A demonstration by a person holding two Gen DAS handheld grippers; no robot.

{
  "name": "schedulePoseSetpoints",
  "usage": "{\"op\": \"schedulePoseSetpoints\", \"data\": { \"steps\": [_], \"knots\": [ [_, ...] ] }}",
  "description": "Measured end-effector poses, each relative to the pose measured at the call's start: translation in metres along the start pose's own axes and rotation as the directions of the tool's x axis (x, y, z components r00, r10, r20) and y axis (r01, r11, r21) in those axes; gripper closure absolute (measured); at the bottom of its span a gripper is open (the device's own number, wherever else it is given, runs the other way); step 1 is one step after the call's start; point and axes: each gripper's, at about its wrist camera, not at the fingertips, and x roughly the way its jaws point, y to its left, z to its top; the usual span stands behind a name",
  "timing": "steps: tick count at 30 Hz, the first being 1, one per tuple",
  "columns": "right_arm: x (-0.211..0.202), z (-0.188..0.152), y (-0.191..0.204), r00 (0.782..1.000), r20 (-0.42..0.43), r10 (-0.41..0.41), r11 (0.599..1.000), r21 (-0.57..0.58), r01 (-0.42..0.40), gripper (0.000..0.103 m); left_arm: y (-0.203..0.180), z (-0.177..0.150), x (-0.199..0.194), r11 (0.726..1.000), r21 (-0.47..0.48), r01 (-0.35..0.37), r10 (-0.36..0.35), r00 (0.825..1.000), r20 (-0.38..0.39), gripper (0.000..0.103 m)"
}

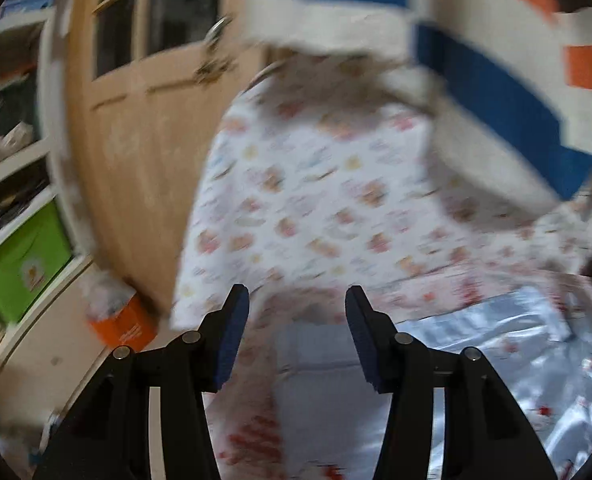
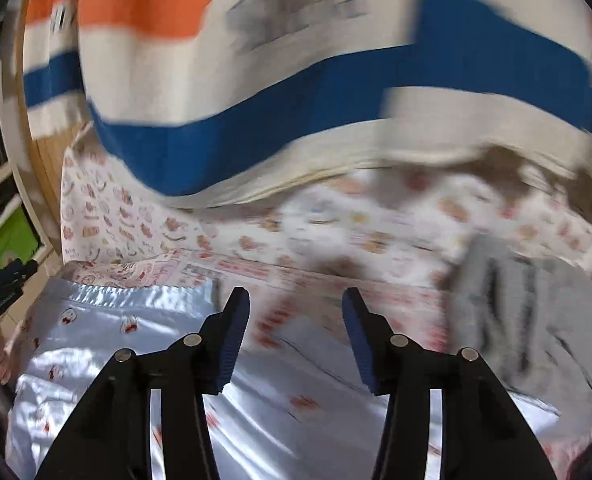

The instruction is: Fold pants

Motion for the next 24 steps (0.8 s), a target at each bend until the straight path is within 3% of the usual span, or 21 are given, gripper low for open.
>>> {"op": "schedulePoseSetpoints", "data": {
  "steps": [2, 4, 8, 11, 14, 17, 22, 24],
  "knots": [
    [-0.027, -0.014, -0.035, 0.999, 0.027, -0.022, 0.999, 0.047, 0.021, 0.049, -0.017, 0.007, -0.008, 0.999, 0.027, 0.029, -0.030, 0.999, 0.031, 0.051],
    [-0.044, -0.026, -0.062, 0.997, 0.040, -0.072, 0.995, 0.069, 0.069, 0.047, -0.043, 0.017, -0.012, 0.992, 0.059, 0.110, -0.110, 0.994, -0.005, 0.050],
    [-0.069, -0.051, -0.120, 0.987, 0.036, -0.153, 0.982, 0.121, 0.148, 0.047, -0.109, 0.036, -0.025, 0.958, 0.144, 0.247, -0.236, 0.967, -0.093, 0.050],
    [-0.073, -0.070, -0.162, 0.982, 0.023, -0.186, 0.966, 0.185, 0.178, 0.047, -0.156, 0.045, -0.023, 0.931, 0.157, 0.328, -0.307, 0.940, -0.148, 0.050],
    [-0.067, -0.092, -0.196, 0.988, -0.019, -0.156, 0.952, 0.265, 0.155, 0.047, -0.204, 0.044, -0.006, 0.894, 0.155, 0.421, -0.379, 0.894, -0.239, 0.050],
    [-0.055, -0.111, -0.218, 0.990, -0.047, -0.135, 0.942, 0.304, 0.143, 0.047, -0.251, 0.036, 0.012, 0.870, 0.174, 0.462, -0.399, 0.865, -0.304, 0.050],
    [-0.044, -0.126, -0.229, 0.996, -0.036, -0.080, 0.943, 0.321, 0.087, 0.047, -0.299, 0.029, 0.054, 0.875, 0.119, 0.470, -0.396, 0.834, -0.385, 0.050],
    [-0.039, -0.127, -0.229, 0.999, -0.021, -0.050, 0.941, 0.333, 0.054, 0.047, -0.308, 0.025, 0.069, 0.871, 0.097, 0.482, -0.398, 0.807, -0.437, 0.050]
  ]
}}
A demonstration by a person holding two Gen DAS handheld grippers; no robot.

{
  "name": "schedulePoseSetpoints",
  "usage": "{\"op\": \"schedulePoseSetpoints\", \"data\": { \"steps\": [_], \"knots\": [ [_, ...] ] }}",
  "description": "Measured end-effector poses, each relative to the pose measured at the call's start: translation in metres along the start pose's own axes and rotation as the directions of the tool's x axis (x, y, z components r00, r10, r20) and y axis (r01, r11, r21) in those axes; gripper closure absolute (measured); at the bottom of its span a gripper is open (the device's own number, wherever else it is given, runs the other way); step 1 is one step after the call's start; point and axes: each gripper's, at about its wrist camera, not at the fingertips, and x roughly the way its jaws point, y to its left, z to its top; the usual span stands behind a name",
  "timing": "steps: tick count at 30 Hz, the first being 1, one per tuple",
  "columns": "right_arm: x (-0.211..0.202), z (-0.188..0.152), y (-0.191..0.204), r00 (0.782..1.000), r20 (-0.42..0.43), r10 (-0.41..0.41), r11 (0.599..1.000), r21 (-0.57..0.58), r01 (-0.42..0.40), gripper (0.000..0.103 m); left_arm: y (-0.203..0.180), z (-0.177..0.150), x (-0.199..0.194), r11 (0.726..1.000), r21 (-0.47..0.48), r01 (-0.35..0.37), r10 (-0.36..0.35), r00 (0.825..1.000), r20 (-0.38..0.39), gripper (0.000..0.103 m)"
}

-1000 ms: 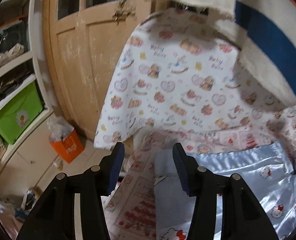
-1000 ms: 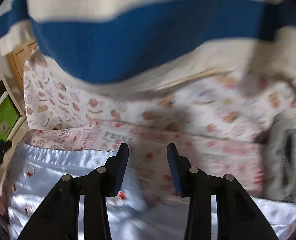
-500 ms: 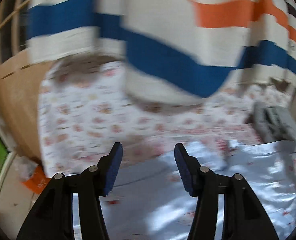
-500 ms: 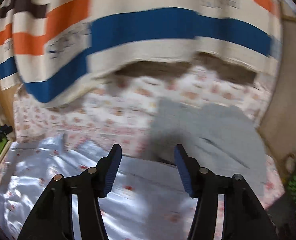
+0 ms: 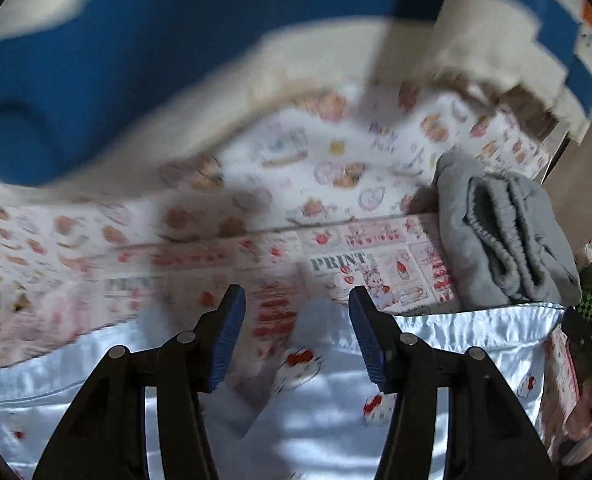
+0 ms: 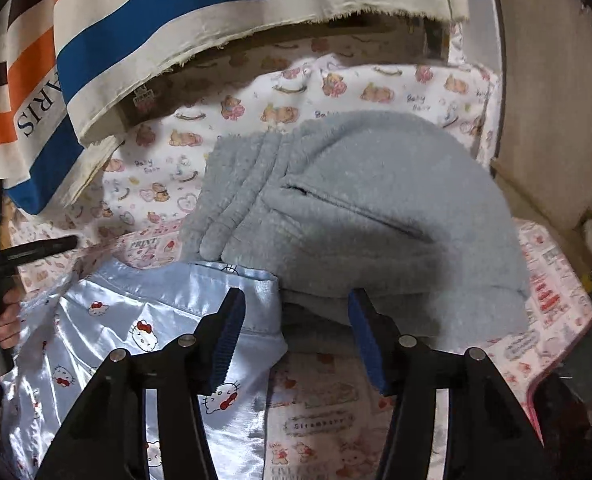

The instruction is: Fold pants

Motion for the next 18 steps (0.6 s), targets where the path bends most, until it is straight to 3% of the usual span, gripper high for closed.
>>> {"op": "schedulePoseSetpoints", "data": {
  "steps": [5, 8, 10, 12, 13, 14, 18],
  "knots": [
    [0.006, 0.000, -0.001, 0.988, -0.014, 0.153, 0.988, 0.017, -0.153, 0.057, -0.003, -0.001, 0.025, 0.998, -0.023, 0.054, -0.056, 0.993, -0.101, 0.053],
    [0.008, 0.000, 0.006, 0.982, -0.027, 0.185, 0.983, -0.011, -0.185, 0.061, -0.009, -0.005, 0.032, 0.997, 0.018, 0.070, -0.067, 0.989, -0.132, 0.060],
    [0.015, 0.000, 0.008, 0.983, -0.040, 0.182, 0.983, -0.019, -0.183, 0.064, -0.014, -0.006, 0.037, 0.998, 0.052, 0.039, -0.031, 0.990, -0.141, 0.067],
    [0.019, 0.000, 0.006, 0.984, -0.037, 0.174, 0.985, -0.006, -0.175, 0.079, -0.017, -0.007, 0.038, 0.997, 0.075, 0.004, 0.005, 0.992, -0.127, 0.084],
    [0.020, 0.001, 0.005, 0.985, -0.034, 0.167, 0.986, -0.001, -0.167, 0.087, -0.017, -0.008, 0.036, 0.996, 0.084, -0.006, 0.016, 0.993, -0.119, 0.098],
    [0.021, 0.002, 0.004, 0.986, -0.035, 0.164, 0.986, -0.001, -0.164, 0.097, -0.017, -0.008, 0.034, 0.996, 0.086, -0.013, 0.022, 0.995, -0.102, 0.101],
    [0.014, 0.004, 0.011, 0.989, -0.017, 0.150, 0.987, -0.048, -0.151, 0.100, -0.011, -0.003, 0.005, 0.997, 0.074, -0.005, 0.003, 1.000, 0.030, 0.101]
  ]
}}
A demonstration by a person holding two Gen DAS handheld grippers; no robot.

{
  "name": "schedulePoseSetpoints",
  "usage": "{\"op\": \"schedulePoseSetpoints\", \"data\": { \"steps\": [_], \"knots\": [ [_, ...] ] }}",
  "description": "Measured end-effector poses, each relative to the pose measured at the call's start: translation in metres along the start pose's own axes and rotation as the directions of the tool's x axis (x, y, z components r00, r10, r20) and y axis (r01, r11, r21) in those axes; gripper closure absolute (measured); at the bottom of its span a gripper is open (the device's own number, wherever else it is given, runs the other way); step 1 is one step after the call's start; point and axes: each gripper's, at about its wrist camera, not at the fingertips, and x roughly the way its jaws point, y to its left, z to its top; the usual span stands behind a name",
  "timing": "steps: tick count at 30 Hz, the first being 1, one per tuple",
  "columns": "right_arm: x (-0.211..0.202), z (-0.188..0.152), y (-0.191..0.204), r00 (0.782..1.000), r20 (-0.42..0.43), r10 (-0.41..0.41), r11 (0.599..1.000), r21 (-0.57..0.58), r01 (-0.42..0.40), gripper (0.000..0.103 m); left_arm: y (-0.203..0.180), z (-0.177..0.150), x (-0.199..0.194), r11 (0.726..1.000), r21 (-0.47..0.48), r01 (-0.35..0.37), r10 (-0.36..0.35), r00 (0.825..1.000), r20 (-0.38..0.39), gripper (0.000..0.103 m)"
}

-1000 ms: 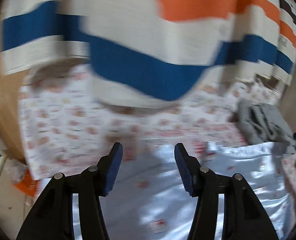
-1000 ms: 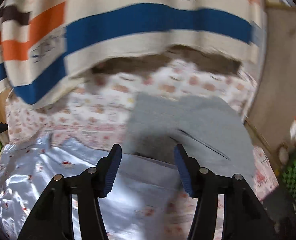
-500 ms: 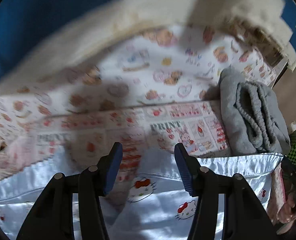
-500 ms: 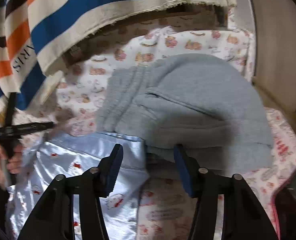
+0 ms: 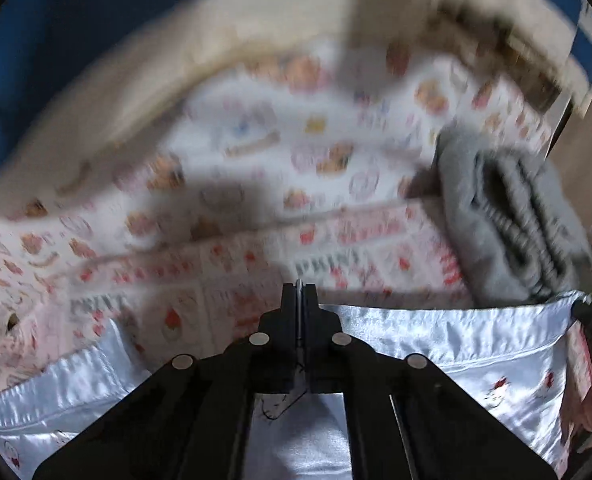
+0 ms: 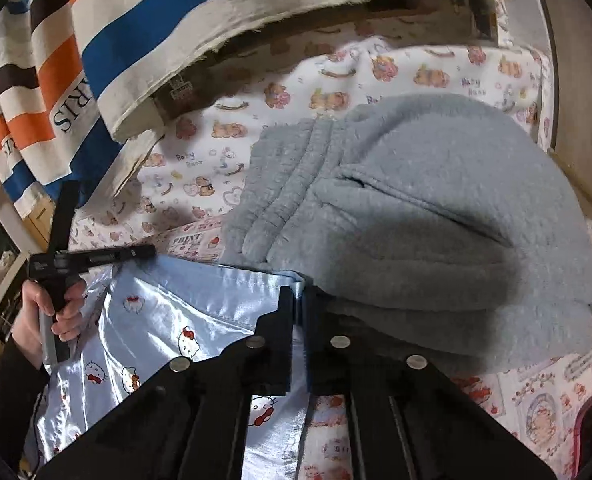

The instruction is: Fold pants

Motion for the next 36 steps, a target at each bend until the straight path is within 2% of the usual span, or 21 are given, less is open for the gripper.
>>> {"op": "schedulePoseSetpoints", "data": {
  "steps": [2, 5, 7, 9, 10, 13, 16, 17, 18, 20, 22, 25, 27, 28, 30, 32, 33, 34, 35, 36],
  "knots": [
    [-0.003, 0.003, 0.006, 0.999, 0.020, -0.036, 0.999, -0.027, 0.036, 0.100, 0.001, 0.004, -0.009, 1.000, 0.005, -0.008, 0.007, 0.999, 0.033, 0.100],
    [0.004, 0.009, 0.009, 0.993, 0.002, -0.116, 0.993, -0.030, 0.116, 0.100, -0.004, 0.006, -0.003, 0.998, 0.033, -0.051, 0.051, 0.999, -0.003, 0.099],
    [0.012, 0.012, 0.009, 0.988, -0.013, -0.154, 0.988, -0.034, 0.153, 0.100, -0.009, 0.005, 0.005, 0.993, 0.059, -0.099, 0.100, 0.995, -0.011, 0.093],
    [0.014, 0.013, 0.010, 0.984, -0.001, -0.177, 0.983, -0.051, 0.177, 0.100, -0.012, 0.002, 0.008, 0.988, 0.080, -0.135, 0.135, 0.991, -0.002, 0.092],
    [0.012, 0.013, 0.009, 0.983, 0.006, -0.183, 0.982, -0.047, 0.183, 0.100, -0.011, 0.000, 0.006, 0.985, 0.084, -0.152, 0.152, 0.988, 0.006, 0.086],
    [-0.001, 0.013, 0.003, 0.987, -0.007, -0.159, 0.987, -0.008, 0.159, 0.094, -0.007, -0.005, -0.016, 0.987, 0.065, -0.148, 0.143, 0.986, 0.083, 0.075],
    [-0.028, 0.012, 0.006, 0.981, 0.052, -0.186, 0.982, -0.010, 0.187, 0.078, -0.007, -0.012, -0.060, 0.985, 0.058, -0.161, 0.146, 0.968, 0.206, 0.070],
    [-0.040, 0.011, 0.009, 0.978, 0.081, -0.191, 0.981, -0.017, 0.193, 0.072, -0.009, -0.017, -0.078, 0.981, 0.061, -0.183, 0.162, 0.953, 0.258, 0.067],
    [-0.049, 0.010, 0.011, 0.976, 0.098, -0.192, 0.981, -0.021, 0.195, 0.069, -0.012, -0.024, -0.098, 0.974, 0.060, -0.221, 0.191, 0.929, 0.315, 0.066],
    [-0.073, 0.008, 0.019, 0.975, 0.138, -0.172, 0.984, -0.024, 0.177, 0.066, -0.016, -0.041, -0.140, 0.956, 0.028, -0.292, 0.253, 0.869, 0.425, 0.065],
    [-0.099, 0.006, 0.029, 0.976, 0.177, -0.131, 0.990, -0.027, 0.138, 0.066, -0.018, -0.061, -0.180, 0.955, 0.020, -0.297, 0.247, 0.827, 0.505, 0.058],
    [-0.137, -0.002, 0.053, 0.965, 0.248, -0.084, 0.993, -0.065, 0.103, 0.066, -0.021, -0.093, -0.237, 0.951, 0.007, -0.309, 0.247, 0.773, 0.584, 0.050],
    [-0.160, -0.010, 0.072, 0.956, 0.291, -0.041, 0.994, -0.085, 0.068, 0.061, -0.024, -0.112, -0.264, 0.933, -0.004, -0.359, 0.282, 0.726, 0.627, 0.041],
    [-0.171, -0.015, 0.080, 0.952, 0.305, -0.014, 0.995, -0.086, 0.042, 0.056, -0.024, -0.125, -0.280, 0.933, 0.004, -0.359, 0.267, 0.701, 0.661, 0.034],
    [-0.192, -0.027, 0.095, 0.944, 0.327, 0.040, 0.997, -0.079, -0.015, 0.054, -0.025, -0.146, -0.301, 0.928, -0.008, -0.372, 0.269, 0.657, 0.704, 0.027],
    [-0.217, -0.044, 0.115, 0.925, 0.356, 0.130, 0.989, -0.111, -0.096, 0.051, -0.020, -0.166, -0.321, 0.937, -0.042, -0.348, 0.270, 0.642, 0.717, 0.017],
    [-0.224, -0.049, 0.121, 0.920, 0.366, 0.142, 0.987, -0.124, -0.103, 0.050, -0.019, -0.175, -0.329, 0.943, -0.051, -0.328, 0.260, 0.635, 0.727, 0.013],
    [-0.233, -0.057, 0.133, 0.910, 0.386, 0.150, 0.984, -0.144, -0.102, 0.045, -0.017, -0.183, -0.337, 0.945, -0.056, -0.322, 0.256, 0.625, 0.738, 0.005],
    [-0.239, -0.063, 0.141, 0.902, 0.401, 0.157, 0.982, -0.157, -0.101, 0.042, -0.018, -0.191, -0.343, 0.942, -0.063, -0.331, 0.264, 0.610, 0.747, 0.000],
    [-0.246, -0.070, 0.150, 0.894, 0.414, 0.173, 0.979, -0.172, -0.109, 0.038, -0.020, -0.199, -0.349, 0.936, -0.072, -0.344, 0.276, 0.592, 0.757, 0.000]
  ]
}}
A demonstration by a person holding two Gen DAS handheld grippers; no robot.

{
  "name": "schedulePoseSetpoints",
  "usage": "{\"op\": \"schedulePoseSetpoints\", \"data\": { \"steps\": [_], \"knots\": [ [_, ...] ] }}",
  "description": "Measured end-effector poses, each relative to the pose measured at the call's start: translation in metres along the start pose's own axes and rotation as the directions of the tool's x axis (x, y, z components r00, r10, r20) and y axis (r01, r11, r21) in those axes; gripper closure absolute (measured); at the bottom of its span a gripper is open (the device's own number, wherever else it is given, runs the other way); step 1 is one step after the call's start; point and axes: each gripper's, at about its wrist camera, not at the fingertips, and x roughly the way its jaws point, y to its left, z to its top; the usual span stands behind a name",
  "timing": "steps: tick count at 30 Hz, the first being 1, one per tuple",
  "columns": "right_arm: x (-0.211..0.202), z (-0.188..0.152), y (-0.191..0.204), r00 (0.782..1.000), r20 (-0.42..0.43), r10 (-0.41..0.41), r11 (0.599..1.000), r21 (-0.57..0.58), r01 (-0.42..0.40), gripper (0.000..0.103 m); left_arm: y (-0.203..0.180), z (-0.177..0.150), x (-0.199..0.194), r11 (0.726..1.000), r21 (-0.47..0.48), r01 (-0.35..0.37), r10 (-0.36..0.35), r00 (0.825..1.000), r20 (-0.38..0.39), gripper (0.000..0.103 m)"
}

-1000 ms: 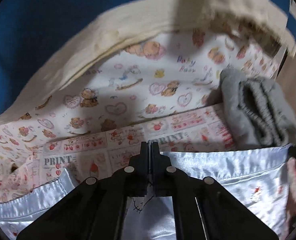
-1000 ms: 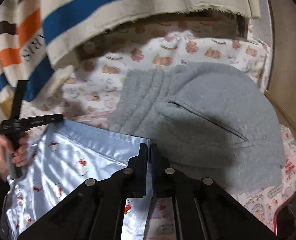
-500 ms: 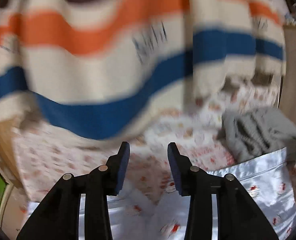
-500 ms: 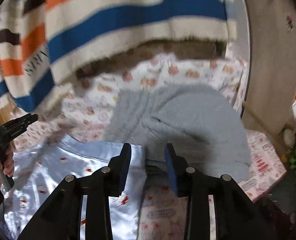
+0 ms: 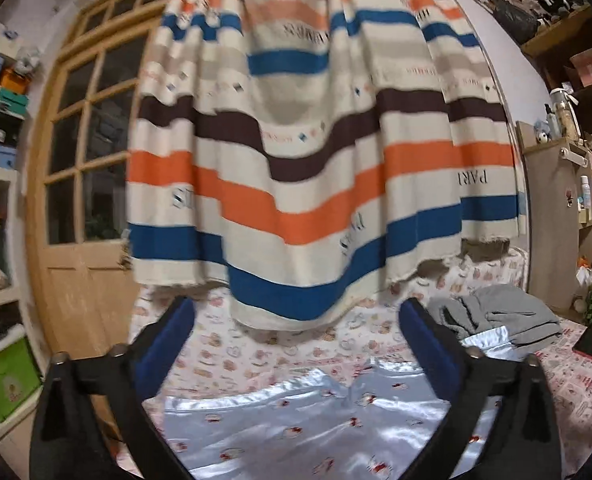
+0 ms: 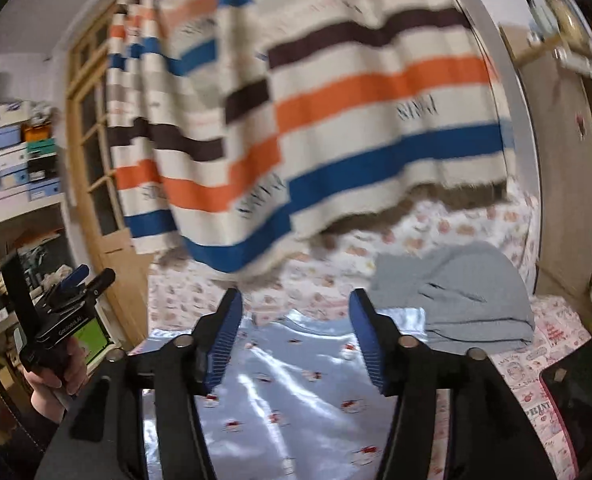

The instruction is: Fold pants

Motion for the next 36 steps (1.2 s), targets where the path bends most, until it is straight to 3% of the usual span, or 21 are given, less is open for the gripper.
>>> {"op": "schedulePoseSetpoints", "data": {
  "steps": [4, 10, 16, 24, 28, 32, 36],
  "knots": [
    [-0.010, -0.013, 0.037, 1.000, -0.007, 0.016, 1.000, -0.010, -0.016, 0.023, 0.001, -0.003, -0.035, 0.997, 0.057, -0.060, 0.056, 0.997, 0.060, 0.000],
    [-0.001, -0.036, 0.071, 0.997, -0.069, 0.023, 0.999, 0.032, -0.021, 0.023, 0.016, -0.010, -0.081, 0.991, 0.057, -0.118, 0.114, 0.992, 0.058, 0.000],
    [0.011, -0.073, 0.118, 0.978, -0.132, 0.164, 0.986, 0.007, -0.165, 0.021, 0.044, -0.021, -0.118, 0.986, 0.013, -0.165, 0.164, 0.985, 0.056, 0.000],
    [0.038, -0.132, 0.173, 0.948, -0.203, 0.243, 0.965, -0.045, -0.257, 0.021, 0.078, -0.053, -0.141, 0.965, 0.004, -0.261, 0.261, 0.965, 0.030, 0.000],
    [0.053, -0.170, 0.193, 0.946, -0.236, 0.221, 0.964, -0.096, -0.249, 0.021, 0.100, -0.076, -0.132, 0.957, -0.033, -0.290, 0.288, 0.956, -0.049, 0.000],
    [0.062, -0.201, 0.209, 0.958, -0.243, 0.155, 0.975, -0.117, -0.188, 0.022, 0.126, -0.111, -0.110, 0.937, -0.072, -0.341, 0.324, 0.928, -0.184, 0.000],
    [0.054, -0.221, 0.227, 0.958, -0.229, 0.172, 0.957, -0.193, -0.218, 0.028, 0.144, -0.134, -0.109, 0.932, -0.151, -0.329, 0.288, 0.927, -0.241, 0.000]
  ]
}}
